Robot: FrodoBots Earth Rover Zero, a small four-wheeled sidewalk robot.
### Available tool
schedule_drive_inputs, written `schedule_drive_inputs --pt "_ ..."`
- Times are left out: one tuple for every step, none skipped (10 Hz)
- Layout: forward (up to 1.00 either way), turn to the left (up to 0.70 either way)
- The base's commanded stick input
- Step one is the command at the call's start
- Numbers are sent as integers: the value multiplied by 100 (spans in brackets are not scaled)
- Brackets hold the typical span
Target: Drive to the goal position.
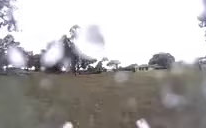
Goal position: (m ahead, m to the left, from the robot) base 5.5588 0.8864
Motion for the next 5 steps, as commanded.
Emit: schedule_drive_inputs --pt "100 40" --pt "100 40" --pt "100 40" --pt "100 39" --pt "100 31"
